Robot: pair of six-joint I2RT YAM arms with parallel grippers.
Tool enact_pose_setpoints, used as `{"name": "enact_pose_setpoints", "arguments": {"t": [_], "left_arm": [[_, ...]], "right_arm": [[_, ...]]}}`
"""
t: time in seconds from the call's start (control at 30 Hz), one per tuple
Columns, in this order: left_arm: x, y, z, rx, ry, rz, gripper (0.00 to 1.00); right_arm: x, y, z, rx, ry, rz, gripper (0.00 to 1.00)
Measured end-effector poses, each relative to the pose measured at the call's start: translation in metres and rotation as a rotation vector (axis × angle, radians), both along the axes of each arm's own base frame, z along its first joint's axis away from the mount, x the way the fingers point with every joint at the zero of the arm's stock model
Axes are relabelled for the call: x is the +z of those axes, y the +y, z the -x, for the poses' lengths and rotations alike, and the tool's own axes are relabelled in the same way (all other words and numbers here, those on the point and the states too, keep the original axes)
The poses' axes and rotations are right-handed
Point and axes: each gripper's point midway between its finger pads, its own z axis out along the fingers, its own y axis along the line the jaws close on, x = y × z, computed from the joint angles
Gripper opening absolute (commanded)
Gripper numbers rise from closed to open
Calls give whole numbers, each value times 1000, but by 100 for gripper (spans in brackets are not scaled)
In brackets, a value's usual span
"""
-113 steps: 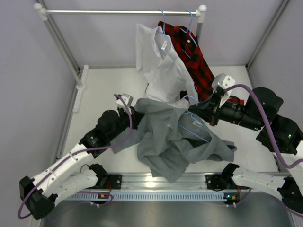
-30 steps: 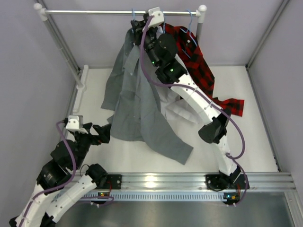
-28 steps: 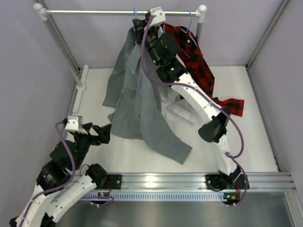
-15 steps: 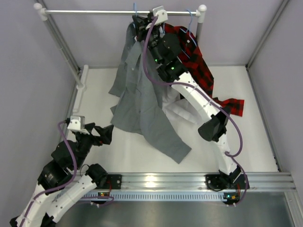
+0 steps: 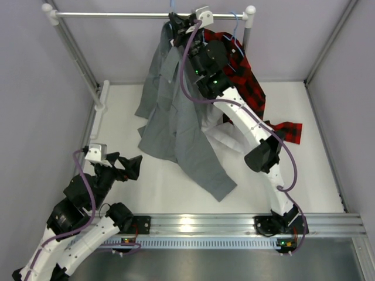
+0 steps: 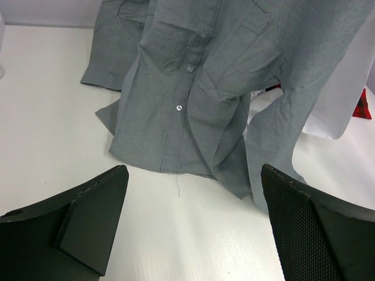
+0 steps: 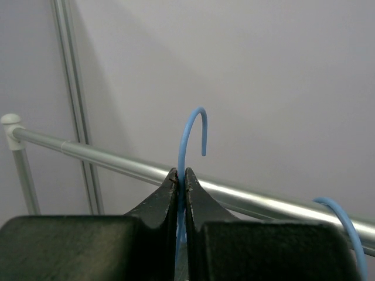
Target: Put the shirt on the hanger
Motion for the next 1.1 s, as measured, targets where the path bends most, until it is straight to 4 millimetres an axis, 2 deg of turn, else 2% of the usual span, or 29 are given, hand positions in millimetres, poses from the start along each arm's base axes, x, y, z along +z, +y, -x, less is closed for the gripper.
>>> {"name": "enact_pose_setpoints", "arguments": {"t": [0.27,0.8,1.1], "left_arm": [[0,-3,1,-16,1,-2,98],[0,-4,2,-26,1,-1,98],[-1,-4,2,-26,2,-2,98]], "right_arm": [[-12,-9,-21,-12,-1,4,0],[-17,5,-16,21,-12,7,0],[-39,14,-28,8,8,21,0]]}}
